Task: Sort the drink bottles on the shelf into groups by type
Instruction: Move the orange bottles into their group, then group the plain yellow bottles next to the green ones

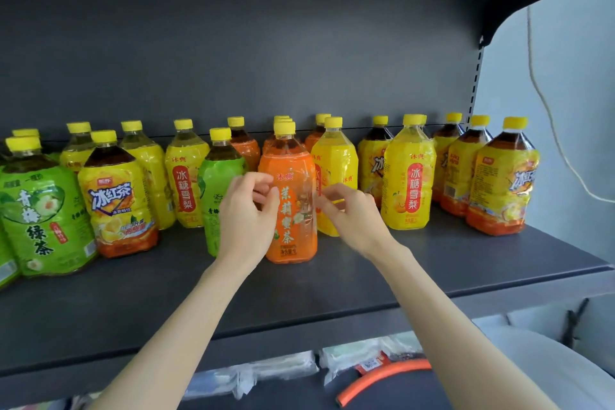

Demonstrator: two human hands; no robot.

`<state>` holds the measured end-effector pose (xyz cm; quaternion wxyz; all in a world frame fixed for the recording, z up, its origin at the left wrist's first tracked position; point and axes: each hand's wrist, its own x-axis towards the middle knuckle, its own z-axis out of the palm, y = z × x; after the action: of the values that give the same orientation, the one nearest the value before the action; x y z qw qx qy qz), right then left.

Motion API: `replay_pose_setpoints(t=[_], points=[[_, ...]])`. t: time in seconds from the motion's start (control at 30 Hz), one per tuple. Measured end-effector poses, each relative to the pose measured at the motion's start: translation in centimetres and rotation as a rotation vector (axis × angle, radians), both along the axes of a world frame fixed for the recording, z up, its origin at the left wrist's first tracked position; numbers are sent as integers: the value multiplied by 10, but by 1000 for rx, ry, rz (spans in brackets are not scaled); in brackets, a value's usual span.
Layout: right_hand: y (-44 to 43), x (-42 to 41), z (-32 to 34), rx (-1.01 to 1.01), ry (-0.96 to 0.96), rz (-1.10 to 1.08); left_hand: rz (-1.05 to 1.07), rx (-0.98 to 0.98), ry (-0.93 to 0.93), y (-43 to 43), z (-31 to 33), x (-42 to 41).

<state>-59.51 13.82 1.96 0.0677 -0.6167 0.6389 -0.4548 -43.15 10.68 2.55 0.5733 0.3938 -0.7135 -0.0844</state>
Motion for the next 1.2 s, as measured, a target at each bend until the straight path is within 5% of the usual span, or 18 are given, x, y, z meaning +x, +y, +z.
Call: replay_pose_setpoints(t=[0.3, 0.73, 0.97, 1.2], points=[[17, -83, 21, -176, -108, -39, -266, 16, 95, 14, 5, -88], [-30, -188, 9, -296, -55, -142, 154, 107, 126, -45, 17, -184], [-53, -201, -2, -48, -485, 175, 303, 104, 52, -59, 18, -191], [-50, -207, -11, -93, -518, 245, 252, -1, 34, -49, 21, -195]])
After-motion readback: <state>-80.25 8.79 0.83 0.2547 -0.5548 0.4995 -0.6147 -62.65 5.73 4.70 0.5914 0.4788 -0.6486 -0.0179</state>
